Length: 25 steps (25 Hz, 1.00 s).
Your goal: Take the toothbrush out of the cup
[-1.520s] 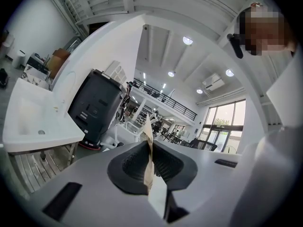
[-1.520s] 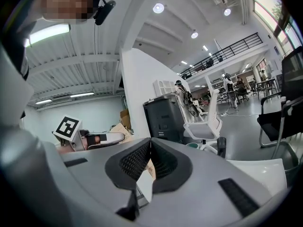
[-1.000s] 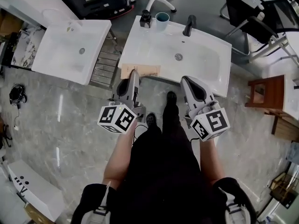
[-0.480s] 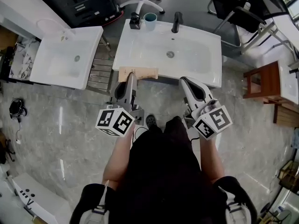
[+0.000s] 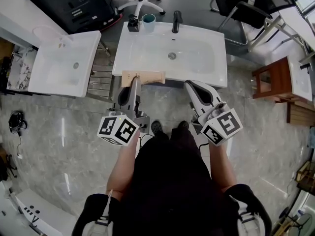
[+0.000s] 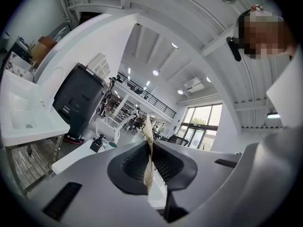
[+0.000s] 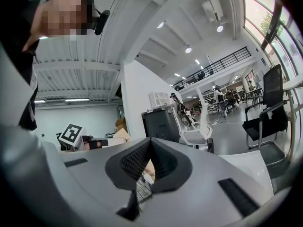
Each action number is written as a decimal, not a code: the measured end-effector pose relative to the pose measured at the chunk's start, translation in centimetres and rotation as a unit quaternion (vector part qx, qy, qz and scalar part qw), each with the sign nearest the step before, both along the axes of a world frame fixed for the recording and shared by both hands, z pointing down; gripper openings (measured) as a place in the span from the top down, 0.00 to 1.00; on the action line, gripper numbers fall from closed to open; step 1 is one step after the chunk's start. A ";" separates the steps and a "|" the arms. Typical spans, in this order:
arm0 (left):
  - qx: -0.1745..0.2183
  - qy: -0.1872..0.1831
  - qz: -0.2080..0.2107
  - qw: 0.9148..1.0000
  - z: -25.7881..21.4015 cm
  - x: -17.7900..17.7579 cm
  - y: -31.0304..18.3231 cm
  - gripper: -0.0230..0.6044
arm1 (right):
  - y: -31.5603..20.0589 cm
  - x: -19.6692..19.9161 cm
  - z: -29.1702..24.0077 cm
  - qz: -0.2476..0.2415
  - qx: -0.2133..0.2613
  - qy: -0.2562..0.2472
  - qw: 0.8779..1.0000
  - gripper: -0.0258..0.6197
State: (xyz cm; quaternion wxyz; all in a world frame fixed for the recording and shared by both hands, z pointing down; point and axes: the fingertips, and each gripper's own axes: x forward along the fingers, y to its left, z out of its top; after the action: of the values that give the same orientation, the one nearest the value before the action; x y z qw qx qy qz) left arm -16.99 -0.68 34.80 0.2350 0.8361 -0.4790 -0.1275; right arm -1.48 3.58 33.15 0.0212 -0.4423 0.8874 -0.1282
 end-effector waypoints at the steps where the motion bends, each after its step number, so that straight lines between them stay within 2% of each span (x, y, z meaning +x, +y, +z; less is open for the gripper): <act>1: 0.000 0.001 0.000 1.000 -0.1 0.0 0.1 0.91 | 0.1 -0.1 -0.1 -0.001 0.002 0.000 1.000 0.91; 10: 0.003 0.005 0.004 1.000 -0.4 -0.3 0.9 0.91 | 0.5 -1.1 -0.6 -0.009 0.004 -0.010 1.000 0.91; 25: 0.007 0.008 0.003 1.000 -0.6 -1.5 0.8 0.91 | 0.6 -2.1 -0.3 -0.002 0.009 0.011 1.000 0.91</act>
State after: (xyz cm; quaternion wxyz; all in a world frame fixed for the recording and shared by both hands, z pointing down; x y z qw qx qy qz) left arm -18.49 0.17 34.21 0.2335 0.8380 -0.4738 -0.1368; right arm -3.60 4.14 32.84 0.0151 -0.4418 0.8895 -0.1157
